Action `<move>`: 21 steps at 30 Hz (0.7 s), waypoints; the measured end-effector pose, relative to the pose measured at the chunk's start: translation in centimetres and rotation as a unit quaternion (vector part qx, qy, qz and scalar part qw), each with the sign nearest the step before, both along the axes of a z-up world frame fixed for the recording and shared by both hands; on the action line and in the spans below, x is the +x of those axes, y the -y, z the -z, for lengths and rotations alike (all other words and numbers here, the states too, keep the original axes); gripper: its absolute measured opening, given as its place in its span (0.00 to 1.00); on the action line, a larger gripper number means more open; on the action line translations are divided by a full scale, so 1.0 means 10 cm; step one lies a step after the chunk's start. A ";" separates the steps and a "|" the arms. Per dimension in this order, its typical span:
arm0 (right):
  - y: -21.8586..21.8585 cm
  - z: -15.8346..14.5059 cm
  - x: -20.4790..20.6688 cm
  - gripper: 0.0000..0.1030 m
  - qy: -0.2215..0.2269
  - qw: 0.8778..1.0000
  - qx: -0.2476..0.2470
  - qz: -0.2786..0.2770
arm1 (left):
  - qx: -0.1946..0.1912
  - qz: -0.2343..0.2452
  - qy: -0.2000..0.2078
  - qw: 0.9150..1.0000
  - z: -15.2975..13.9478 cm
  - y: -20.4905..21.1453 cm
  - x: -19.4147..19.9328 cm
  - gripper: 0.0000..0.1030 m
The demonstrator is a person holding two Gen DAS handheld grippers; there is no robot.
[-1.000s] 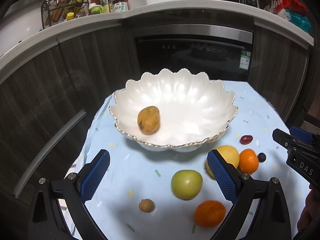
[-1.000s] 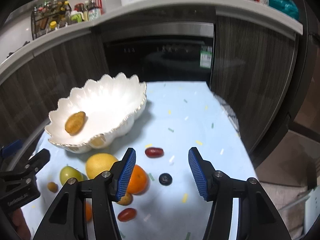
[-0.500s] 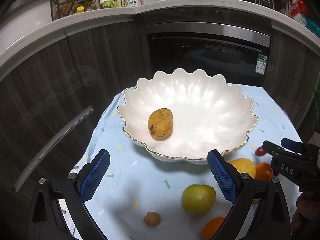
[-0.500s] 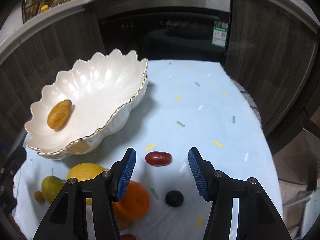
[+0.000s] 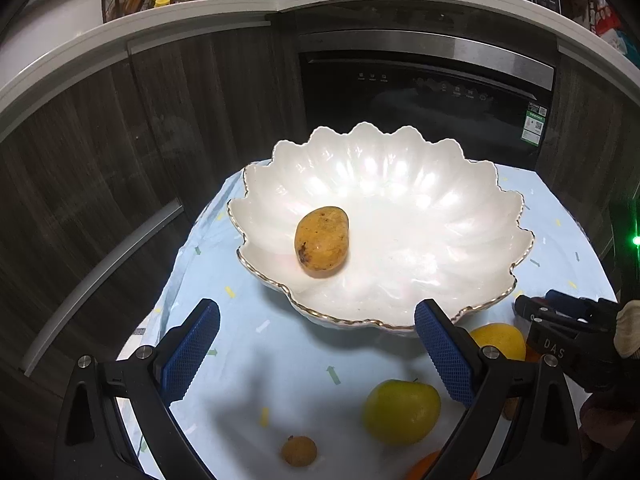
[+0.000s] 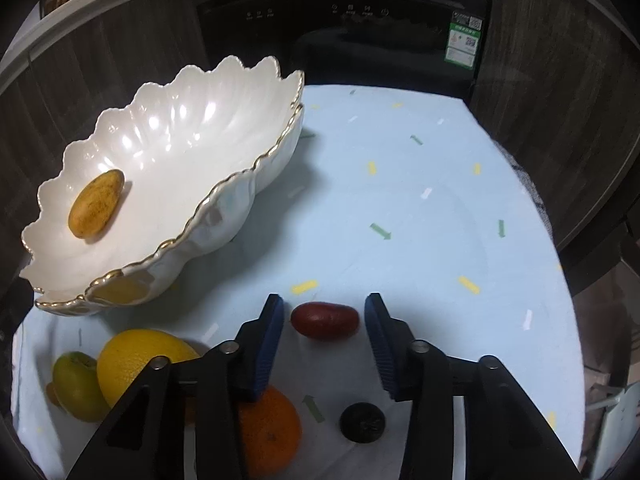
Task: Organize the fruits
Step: 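Move the right gripper to the red date and close on it, then carry the red date with the right gripper and drop it into the bowl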
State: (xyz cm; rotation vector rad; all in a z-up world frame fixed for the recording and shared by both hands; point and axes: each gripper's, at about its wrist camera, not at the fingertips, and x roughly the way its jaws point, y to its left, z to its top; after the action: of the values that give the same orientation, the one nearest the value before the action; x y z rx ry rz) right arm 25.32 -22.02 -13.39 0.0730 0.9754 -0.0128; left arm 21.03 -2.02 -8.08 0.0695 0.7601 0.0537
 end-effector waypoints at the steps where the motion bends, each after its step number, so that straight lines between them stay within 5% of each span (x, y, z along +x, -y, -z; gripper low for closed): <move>1: -0.01 0.00 0.00 0.40 0.001 1.000 -0.001 0.000 | 0.000 0.000 0.000 1.000 0.00 0.00 0.01 0.97; 10: -0.01 -0.02 -0.02 0.32 0.007 1.000 0.001 -0.003 | 0.001 0.000 0.001 1.000 -0.02 -0.02 0.00 0.97; 21: -0.04 -0.47 -0.18 0.32 0.059 0.998 0.002 0.002 | -0.009 0.002 0.016 1.000 -0.19 -0.07 -0.09 0.97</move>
State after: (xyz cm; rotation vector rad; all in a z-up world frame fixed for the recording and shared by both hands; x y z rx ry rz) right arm 23.57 -21.63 -8.71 0.0789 0.8570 -0.0110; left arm 20.09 -1.36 -6.19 0.0529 0.7275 0.0452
